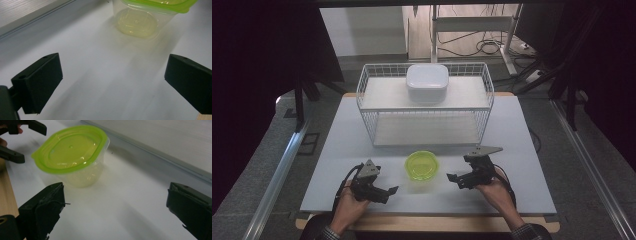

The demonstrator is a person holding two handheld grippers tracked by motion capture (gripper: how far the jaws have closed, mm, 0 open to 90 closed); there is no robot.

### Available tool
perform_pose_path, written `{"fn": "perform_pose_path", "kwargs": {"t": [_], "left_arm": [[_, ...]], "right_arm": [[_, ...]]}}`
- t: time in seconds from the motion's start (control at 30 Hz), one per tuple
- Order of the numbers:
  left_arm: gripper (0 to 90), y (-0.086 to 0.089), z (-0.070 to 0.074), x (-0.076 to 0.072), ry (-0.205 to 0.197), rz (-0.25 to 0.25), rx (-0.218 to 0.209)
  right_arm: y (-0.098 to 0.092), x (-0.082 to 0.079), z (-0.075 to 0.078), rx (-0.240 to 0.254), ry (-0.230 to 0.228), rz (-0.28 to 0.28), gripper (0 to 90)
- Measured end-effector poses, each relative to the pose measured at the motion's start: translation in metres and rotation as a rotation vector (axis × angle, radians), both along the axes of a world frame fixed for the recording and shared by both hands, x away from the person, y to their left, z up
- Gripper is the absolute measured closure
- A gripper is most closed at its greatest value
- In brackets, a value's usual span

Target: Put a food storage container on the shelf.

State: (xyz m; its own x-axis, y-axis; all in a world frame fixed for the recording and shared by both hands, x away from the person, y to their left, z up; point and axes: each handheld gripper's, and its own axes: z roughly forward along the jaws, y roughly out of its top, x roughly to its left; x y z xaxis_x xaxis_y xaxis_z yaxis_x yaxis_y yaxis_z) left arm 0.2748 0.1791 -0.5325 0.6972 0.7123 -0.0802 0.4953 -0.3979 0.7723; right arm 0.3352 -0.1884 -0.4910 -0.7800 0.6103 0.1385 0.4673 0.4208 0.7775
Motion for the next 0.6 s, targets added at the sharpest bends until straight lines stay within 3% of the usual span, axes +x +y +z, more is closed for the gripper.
{"fn": "perform_pose_path", "kwargs": {"t": [0.2,0.37,0.6], "left_arm": [[1.6,0.001,0.000,0.001,0.005,0.002,-0.003],[1.6,0.002,-0.001,0.001,0.009,0.004,-0.007],[1.8,0.001,-0.002,0.001,0.016,0.002,-0.004]], "right_arm": [[0.009,0.012,0.006,0.010,0.020,-0.011,2.4],[0.018,0.023,0.011,0.054,0.077,-0.018,2.4],[0.033,0.035,0.015,0.034,0.109,-0.010,8.9]]}}
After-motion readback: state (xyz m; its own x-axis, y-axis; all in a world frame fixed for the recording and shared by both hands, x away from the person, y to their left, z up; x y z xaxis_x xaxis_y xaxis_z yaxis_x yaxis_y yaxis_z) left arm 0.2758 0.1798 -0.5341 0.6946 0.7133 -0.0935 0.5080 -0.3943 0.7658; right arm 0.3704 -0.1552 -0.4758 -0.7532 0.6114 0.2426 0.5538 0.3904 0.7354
